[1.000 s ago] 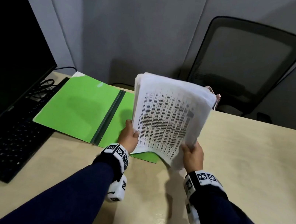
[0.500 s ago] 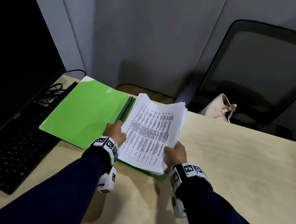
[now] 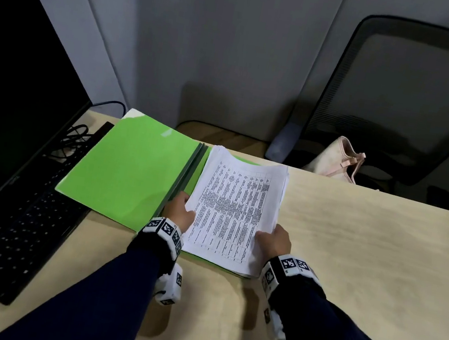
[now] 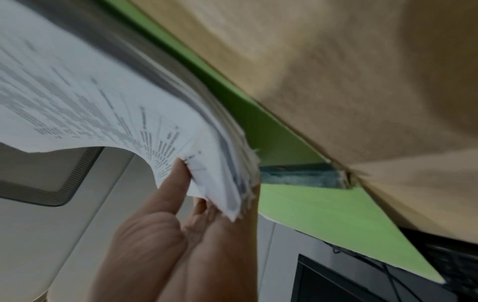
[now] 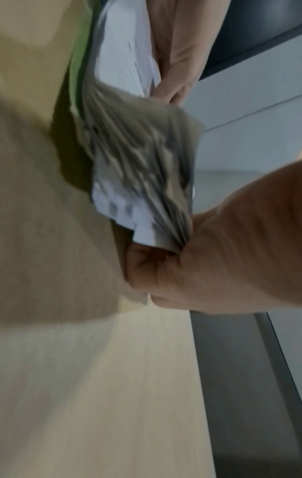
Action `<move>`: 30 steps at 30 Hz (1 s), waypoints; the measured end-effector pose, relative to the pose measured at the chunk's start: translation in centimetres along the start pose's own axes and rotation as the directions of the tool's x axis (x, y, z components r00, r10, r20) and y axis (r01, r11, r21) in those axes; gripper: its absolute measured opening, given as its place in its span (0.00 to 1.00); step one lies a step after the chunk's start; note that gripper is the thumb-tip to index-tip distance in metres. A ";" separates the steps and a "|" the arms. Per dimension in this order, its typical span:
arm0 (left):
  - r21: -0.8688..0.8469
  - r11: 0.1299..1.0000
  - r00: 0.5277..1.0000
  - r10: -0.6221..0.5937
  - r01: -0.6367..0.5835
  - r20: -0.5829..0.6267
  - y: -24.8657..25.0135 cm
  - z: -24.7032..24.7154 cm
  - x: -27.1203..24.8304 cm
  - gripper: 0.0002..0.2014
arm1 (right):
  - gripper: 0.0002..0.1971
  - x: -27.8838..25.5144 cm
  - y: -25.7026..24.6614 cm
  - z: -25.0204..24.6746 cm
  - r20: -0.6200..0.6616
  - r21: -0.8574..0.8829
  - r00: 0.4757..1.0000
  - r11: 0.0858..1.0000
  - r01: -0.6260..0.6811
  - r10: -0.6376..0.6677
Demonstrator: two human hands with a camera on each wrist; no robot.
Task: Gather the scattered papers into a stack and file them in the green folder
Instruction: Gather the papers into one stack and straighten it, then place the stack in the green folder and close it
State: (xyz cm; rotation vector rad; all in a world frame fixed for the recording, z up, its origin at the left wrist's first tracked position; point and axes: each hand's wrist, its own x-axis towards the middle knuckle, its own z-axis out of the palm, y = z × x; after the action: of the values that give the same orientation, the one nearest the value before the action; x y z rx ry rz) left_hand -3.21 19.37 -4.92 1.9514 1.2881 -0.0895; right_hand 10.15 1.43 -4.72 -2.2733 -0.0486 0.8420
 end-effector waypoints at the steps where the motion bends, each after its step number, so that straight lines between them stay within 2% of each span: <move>1: 0.000 1.000 1.000 0.003 -0.003 0.009 0.2 0.2 -0.3 0.18 | 0.16 -0.1 0.4 -0.2 -0.004 0.019 1.000 1.000 -0.014 0.014; 8: 0.041 0.999 0.992 0.001 -0.006 0.123 0.5 0.6 -1.7 0.18 | 0.15 -1.3 2.1 -0.4 -0.066 0.170 0.997 0.985 -0.033 0.045; 14: 0.096 0.995 0.985 0.003 -0.020 0.172 -0.1 2.8 -5.7 0.17 | 0.16 -2.8 5.3 -2.7 -0.063 0.077 0.996 0.995 -0.060 0.065; 19: 0.096 0.995 0.963 -0.025 -0.001 0.269 -0.6 5.5 -9.8 0.22 | 0.19 -4.2 9.5 -5.3 -0.036 0.001 0.993 0.993 -0.116 0.116; 26: 0.084 0.996 0.955 -0.015 -0.011 0.296 -0.1 9.3 -14.6 0.23 | 0.20 -5.8 13.3 -8.9 -0.038 -0.147 0.985 0.974 -0.170 0.166; 30: 0.075 0.997 0.961 0.012 -0.034 0.276 0.6 9.7 -15.5 0.24 | 0.18 -6.8 13.2 -9.5 -0.113 -0.226 0.988 0.965 -0.132 0.109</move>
State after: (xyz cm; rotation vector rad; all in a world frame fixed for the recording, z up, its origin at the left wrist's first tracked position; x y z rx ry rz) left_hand -6.89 1.46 -4.38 1.9393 1.0914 -0.3925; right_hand 7.74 -16.04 -4.08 -2.5585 0.0391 0.8195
